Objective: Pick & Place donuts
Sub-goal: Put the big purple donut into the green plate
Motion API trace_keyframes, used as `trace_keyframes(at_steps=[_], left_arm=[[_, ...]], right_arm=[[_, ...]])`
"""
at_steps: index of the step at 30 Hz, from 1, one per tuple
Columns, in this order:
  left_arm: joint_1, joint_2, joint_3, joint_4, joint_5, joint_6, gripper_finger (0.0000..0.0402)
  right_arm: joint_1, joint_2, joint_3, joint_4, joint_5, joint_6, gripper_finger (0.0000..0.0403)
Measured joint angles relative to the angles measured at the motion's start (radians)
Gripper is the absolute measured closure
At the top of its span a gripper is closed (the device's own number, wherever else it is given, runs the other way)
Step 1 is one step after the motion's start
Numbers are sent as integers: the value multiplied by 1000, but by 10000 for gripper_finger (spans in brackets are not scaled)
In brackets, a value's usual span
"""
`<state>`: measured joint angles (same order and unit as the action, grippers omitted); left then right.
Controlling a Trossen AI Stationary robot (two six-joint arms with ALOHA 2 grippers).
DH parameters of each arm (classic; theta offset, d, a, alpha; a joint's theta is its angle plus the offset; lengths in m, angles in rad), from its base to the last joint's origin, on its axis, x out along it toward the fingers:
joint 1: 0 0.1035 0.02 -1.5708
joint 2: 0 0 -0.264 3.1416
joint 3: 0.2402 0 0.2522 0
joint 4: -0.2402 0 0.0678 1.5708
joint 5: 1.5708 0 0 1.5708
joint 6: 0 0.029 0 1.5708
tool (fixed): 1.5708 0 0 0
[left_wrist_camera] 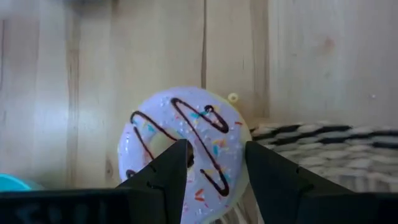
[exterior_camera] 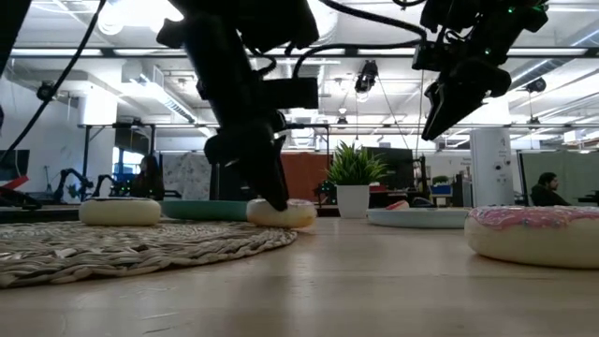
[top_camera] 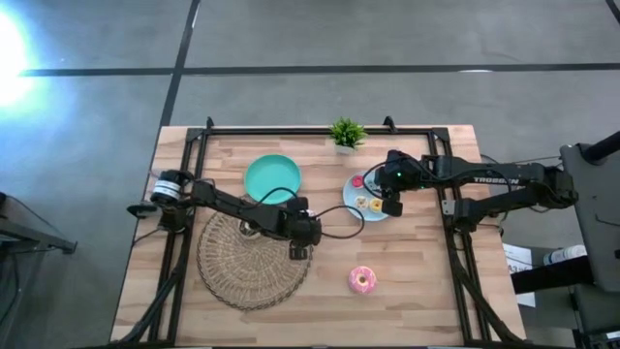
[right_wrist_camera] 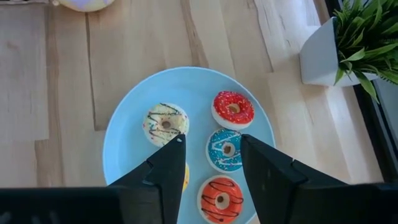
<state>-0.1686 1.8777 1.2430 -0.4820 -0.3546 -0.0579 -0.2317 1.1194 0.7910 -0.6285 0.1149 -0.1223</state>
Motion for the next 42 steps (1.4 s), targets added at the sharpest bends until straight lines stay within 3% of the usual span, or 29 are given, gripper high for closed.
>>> trace_keyframes(at_steps=[10,19,23,31,35,42], left_arm=[[12,12,-2,-20,40,-81,271],[12,12,6,-41,42,-153,381],[19,7,49,-40,48,-256,396],[68,-98,144,-178,-120,-412,400],[144,-198,69,-216,-152,-567,401],[317,-432,-182,-128,18,-759,401]], right_arm=[[0,0,0,-1,0,11,259],[0,0,0,0,0,11,264],[0,0,0,3,0,10,265],[0,1,0,6,0,7,267],[0,1,0,10,0,7,269],[0,1,0,11,0,7,266]])
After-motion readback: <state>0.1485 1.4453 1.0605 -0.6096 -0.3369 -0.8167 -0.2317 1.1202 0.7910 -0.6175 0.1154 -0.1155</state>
